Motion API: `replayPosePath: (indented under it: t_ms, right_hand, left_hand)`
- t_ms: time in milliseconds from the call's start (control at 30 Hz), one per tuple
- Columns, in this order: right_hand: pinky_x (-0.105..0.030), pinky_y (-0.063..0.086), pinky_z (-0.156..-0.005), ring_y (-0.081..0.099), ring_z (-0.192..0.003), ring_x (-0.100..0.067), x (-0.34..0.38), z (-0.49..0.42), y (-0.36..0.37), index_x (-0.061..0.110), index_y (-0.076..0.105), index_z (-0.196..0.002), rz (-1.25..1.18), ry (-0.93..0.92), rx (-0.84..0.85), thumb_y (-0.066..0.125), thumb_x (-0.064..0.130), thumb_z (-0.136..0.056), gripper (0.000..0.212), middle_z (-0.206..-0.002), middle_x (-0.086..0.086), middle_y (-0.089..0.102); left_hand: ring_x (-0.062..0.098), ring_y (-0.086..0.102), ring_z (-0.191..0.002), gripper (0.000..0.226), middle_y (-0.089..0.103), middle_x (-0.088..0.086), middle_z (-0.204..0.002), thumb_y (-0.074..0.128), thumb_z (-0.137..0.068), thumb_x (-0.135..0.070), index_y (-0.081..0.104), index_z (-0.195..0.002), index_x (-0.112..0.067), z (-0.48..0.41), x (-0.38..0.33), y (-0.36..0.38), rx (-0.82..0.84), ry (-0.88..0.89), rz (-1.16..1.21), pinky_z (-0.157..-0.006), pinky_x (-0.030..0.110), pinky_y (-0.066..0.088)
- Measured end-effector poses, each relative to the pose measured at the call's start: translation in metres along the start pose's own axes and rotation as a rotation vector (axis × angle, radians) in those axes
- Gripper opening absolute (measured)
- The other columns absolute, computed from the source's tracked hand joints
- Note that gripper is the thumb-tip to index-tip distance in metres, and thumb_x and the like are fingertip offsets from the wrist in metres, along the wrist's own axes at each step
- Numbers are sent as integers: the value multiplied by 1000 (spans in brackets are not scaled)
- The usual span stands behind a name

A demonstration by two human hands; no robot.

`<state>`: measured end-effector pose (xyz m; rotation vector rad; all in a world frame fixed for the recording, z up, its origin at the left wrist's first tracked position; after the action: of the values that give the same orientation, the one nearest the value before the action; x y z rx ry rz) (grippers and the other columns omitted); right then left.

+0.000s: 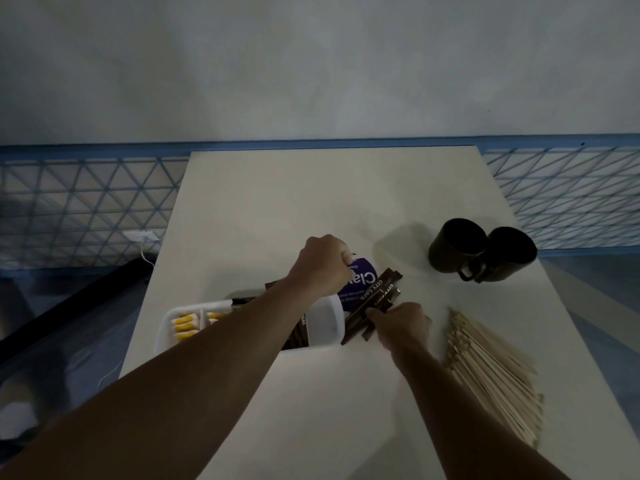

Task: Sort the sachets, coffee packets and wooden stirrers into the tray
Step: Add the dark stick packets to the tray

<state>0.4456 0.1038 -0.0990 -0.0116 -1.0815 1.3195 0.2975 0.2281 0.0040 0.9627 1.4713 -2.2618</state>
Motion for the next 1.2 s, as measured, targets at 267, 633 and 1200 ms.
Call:
replayPosePath:
  t_ms: [267, 633, 1200]
  right_hand:
    - [-26, 53, -51, 67, -63, -15, -4, -19, -13, 8, 64, -92, 42, 29, 15, 73, 18, -87, 15, -76, -8, 68]
    - [-21, 42, -44, 64, -60, -12, 0, -36, -24, 9, 64, -87, 208, -22, 68, 68, 20, -89, 12, -79, -6, 68]
    - [-32, 59, -66, 67, -80, -19, 14, -42, -34, 10, 57, -119, 133, -154, 76, 59, 20, -95, 26, -97, -6, 65]
  left_hand:
    - [30, 65, -106, 41, 67, 15, -116, 82, -73, -13, 68, -111, -4, -21, 2, 51, 128, -82, -154, -89, 40, 57]
    - [29, 62, -103, 34, 65, 15, -111, 72, -82, -11, 64, -114, -2, -43, 1, 96, 172, -114, -351, -78, 32, 52]
    - [32, 62, -100, 28, 66, 17, -108, 68, -83, -13, 64, -108, -1, -47, 13, 125, 242, -176, -323, -75, 35, 50]
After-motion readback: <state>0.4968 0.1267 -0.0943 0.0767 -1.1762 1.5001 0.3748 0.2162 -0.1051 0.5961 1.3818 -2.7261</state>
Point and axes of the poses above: each hand's wrist, its own z-axis away from the middle knuckle, its own y-axis out of the palm, x = y × z, the point moved 9 cm from there along -z, towards the middle knuckle
